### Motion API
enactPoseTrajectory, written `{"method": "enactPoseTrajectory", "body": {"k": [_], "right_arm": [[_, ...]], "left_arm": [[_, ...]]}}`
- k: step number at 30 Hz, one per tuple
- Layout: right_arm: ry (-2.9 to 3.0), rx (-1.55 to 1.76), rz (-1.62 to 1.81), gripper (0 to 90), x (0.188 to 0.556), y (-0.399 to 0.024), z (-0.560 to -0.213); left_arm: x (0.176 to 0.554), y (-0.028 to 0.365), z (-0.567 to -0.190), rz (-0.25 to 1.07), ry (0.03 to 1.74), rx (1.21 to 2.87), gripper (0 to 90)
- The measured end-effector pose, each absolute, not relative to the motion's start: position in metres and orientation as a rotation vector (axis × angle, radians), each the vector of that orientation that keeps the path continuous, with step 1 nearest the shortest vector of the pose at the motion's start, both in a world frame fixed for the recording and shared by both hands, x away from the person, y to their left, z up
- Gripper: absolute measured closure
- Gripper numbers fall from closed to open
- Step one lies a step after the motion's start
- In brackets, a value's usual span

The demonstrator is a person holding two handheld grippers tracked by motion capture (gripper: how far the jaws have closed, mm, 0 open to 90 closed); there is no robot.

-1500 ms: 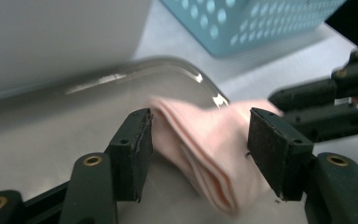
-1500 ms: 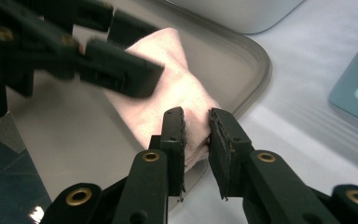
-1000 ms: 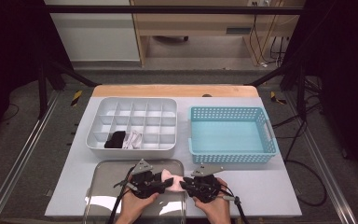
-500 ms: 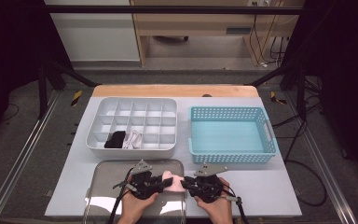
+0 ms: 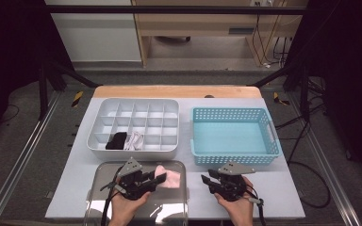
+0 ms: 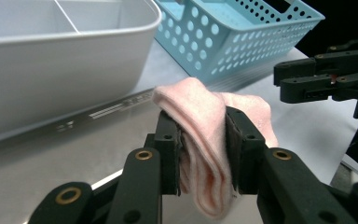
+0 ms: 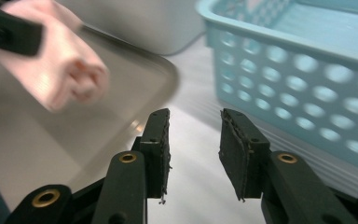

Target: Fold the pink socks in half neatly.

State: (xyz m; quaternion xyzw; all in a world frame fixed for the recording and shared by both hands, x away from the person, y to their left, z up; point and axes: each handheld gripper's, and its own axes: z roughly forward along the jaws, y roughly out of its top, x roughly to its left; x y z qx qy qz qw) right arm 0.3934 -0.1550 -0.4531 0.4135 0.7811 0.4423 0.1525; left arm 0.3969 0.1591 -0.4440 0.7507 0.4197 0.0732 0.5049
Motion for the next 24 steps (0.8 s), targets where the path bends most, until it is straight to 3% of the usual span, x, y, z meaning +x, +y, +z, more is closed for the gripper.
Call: {"method": "enactPoseTrajectory", "body": {"k": [24], "right_arm": [[2.098, 1.347, 1.126, 43.8, 0.386, -0.211, -0.465]], "left_arm": [[0.423, 0.185, -0.4, 0.288, 1.012, 1.775, 67.2]]}}
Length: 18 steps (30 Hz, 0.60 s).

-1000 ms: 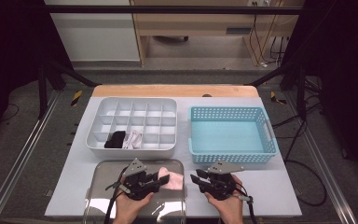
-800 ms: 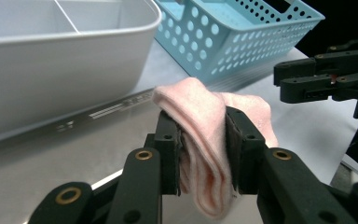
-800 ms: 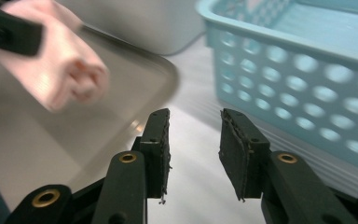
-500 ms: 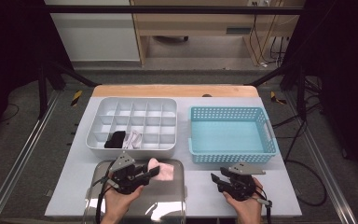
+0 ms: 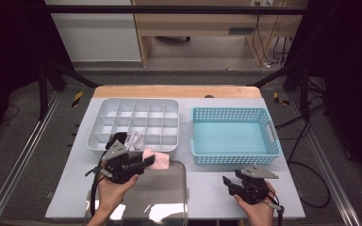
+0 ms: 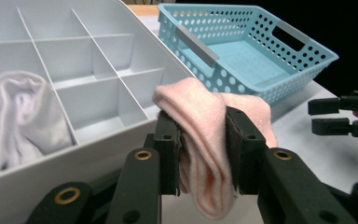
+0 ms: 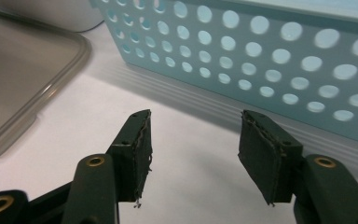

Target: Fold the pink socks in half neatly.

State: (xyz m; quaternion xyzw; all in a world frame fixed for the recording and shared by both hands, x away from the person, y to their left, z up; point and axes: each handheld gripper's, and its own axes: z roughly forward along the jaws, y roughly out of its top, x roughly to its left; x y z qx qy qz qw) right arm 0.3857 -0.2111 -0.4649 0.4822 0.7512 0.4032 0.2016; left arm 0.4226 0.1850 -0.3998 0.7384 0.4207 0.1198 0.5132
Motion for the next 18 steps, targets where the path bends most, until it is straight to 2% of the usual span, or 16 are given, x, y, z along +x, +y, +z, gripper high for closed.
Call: {"method": "enactPoseTrajectory", "body": {"k": [18], "right_arm": [[2.083, 1.345, 1.129, 42.4, 0.387, -0.212, -0.465]], "left_arm": [[0.457, 0.192, -0.37, 0.39, 1.017, 1.776, 67.1]]}}
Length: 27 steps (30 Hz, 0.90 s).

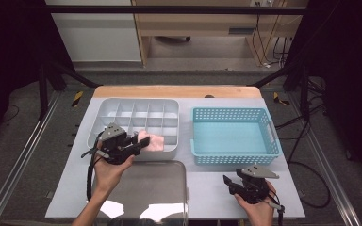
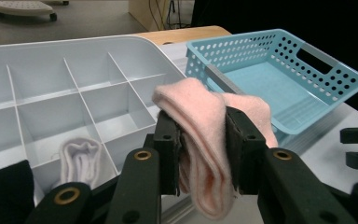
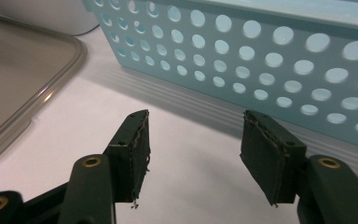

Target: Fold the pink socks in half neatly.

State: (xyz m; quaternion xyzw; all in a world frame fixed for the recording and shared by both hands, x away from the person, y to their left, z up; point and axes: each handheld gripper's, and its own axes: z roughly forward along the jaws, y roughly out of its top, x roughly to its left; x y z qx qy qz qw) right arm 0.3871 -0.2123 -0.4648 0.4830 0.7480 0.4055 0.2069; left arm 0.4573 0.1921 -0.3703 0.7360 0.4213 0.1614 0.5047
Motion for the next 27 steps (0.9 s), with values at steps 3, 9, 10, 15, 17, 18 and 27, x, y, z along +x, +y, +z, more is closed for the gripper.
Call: {"method": "enactPoseTrajectory", "body": {"k": [3, 9, 10, 15, 17, 18, 27], "right_arm": [[2.083, 1.344, 1.126, 42.5, 0.387, -0.213, -0.465], [2.087, 1.343, 1.124, 43.3, 0.388, -0.213, -0.466], [2.091, 1.349, 1.127, 43.6, 0.388, -0.213, -0.466], [2.106, 1.338, 1.118, 44.1, 0.389, -0.211, -0.467], [2.108, 1.339, 1.116, 44.2, 0.389, -0.211, -0.468], [2.109, 1.34, 1.115, 44.4, 0.39, -0.211, -0.468], [2.127, 1.346, 1.112, 45.2, 0.391, -0.208, -0.47]], "left_arm": [[0.463, 0.192, -0.37, 0.398, 1.023, 1.779, 67.1], [0.475, 0.192, -0.373, 0.415, 1.05, 1.796, 67.1], [0.477, 0.191, -0.373, 0.417, 1.054, 1.803, 67.2], [0.489, 0.186, -0.38, 0.45, 1.075, 1.848, 67.2], [0.493, 0.185, -0.383, 0.456, 1.085, 1.861, 67.2], [0.494, 0.185, -0.384, 0.459, 1.089, 1.867, 67.2], [0.506, 0.192, -0.394, 0.453, 1.132, 1.909, 67.3]]}}
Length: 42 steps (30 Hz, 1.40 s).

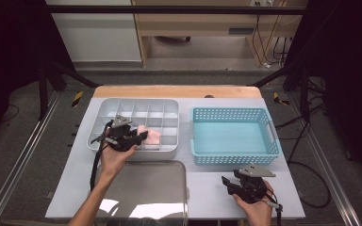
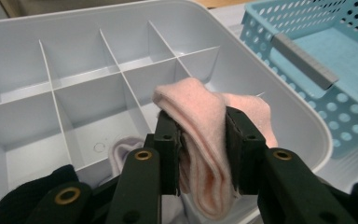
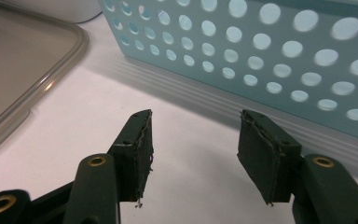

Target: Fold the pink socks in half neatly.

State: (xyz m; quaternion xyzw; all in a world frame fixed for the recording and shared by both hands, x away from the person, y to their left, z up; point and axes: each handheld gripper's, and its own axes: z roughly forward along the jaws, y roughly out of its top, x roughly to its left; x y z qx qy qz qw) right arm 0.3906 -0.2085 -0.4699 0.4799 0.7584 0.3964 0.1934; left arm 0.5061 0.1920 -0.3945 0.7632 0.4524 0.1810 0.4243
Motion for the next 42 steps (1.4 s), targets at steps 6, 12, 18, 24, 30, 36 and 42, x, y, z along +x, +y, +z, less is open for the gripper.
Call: {"method": "enactPoseTrajectory", "body": {"k": [6, 12, 18, 24, 30, 36, 42], "right_arm": [[2.148, 1.341, 1.101, 45.5, 0.392, -0.207, -0.472], [2.167, 1.338, 1.092, 45.8, 0.393, -0.205, -0.474], [2.17, 1.346, 1.088, 45.9, 0.394, -0.205, -0.475], [2.178, 1.343, 1.086, 45.9, 0.395, -0.204, -0.476], [2.185, 1.352, 1.083, 46.0, 0.395, -0.203, -0.477], [2.186, 1.352, 1.085, 46.3, 0.395, -0.202, -0.477], [2.191, 1.346, 1.088, 46.7, 0.396, -0.202, -0.477]], "left_arm": [[0.512, 0.188, -0.403, 0.448, 1.151, 1.95, 67.4], [0.514, 0.183, -0.41, 0.469, 1.158, 1.998, 67.5], [0.514, 0.183, -0.411, 0.506, 1.163, 2.041, 67.7], [0.513, 0.175, -0.415, 0.524, 1.145, 2.077, 67.7], [0.511, 0.173, -0.414, 0.525, 1.136, 2.108, 67.6], [0.512, 0.168, -0.415, 0.549, 1.15, 2.13, 67.9], [0.516, 0.174, -0.42, 0.413, 1.144, 2.077, 67.6]]}}
